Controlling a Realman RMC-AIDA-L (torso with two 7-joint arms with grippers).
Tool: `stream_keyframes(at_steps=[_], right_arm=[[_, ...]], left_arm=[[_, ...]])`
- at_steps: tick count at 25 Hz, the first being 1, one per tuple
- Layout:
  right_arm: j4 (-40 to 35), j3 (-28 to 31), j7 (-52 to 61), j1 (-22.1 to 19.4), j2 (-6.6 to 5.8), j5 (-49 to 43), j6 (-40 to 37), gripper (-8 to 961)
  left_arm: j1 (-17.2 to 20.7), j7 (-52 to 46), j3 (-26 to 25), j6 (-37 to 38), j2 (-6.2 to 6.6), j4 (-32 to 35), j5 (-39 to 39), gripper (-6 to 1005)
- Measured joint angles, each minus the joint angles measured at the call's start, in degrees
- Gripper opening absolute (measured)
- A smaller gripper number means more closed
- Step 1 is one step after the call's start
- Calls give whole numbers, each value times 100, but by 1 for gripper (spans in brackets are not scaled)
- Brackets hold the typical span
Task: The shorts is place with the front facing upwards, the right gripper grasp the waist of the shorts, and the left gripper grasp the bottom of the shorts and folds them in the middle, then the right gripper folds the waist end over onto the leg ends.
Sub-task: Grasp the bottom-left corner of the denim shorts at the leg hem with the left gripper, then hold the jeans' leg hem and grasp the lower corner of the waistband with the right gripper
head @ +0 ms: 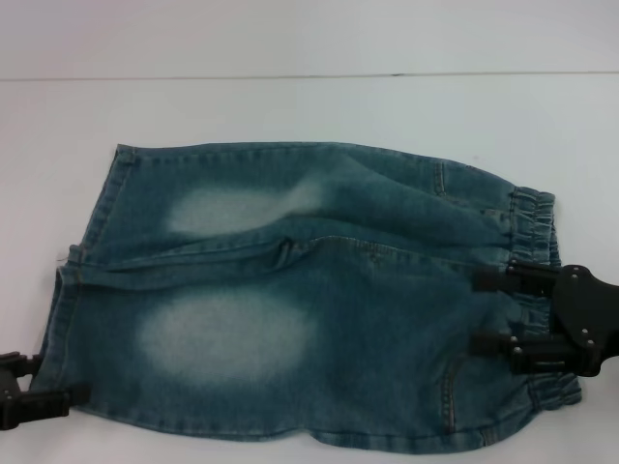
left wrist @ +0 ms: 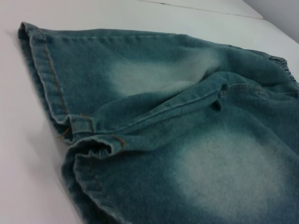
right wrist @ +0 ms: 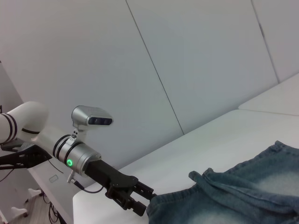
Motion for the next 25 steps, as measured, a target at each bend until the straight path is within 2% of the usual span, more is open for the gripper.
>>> stream_keyframes(at_steps=[5,10,16,19,22,24,25], right_arm=[[0,0,1,0,9,0,0,942],[0,0,31,0,9,12,-18,942],[0,108,61,0,-2,31,-260,941],[4,416,139,-12,-34,68,-476,941],[10,719,626,-58,-156,66,-541,941],[58,742,1053,-85,-305,53,-545,941],[139,723,1246,-91,-419,43,-550,941]], left_arm=[[-124,-58,125,-68,33,-140,235,816],[-153,-71,145,-48,-78,80,283,607],[-161,-77,144,-17,-121,186,285,443],[-167,-79,143,-2,-155,244,285,361],[-169,-84,143,15,-203,376,283,221],[-169,-93,145,33,-211,410,269,127],[-173,-95,152,41,-212,411,259,106]])
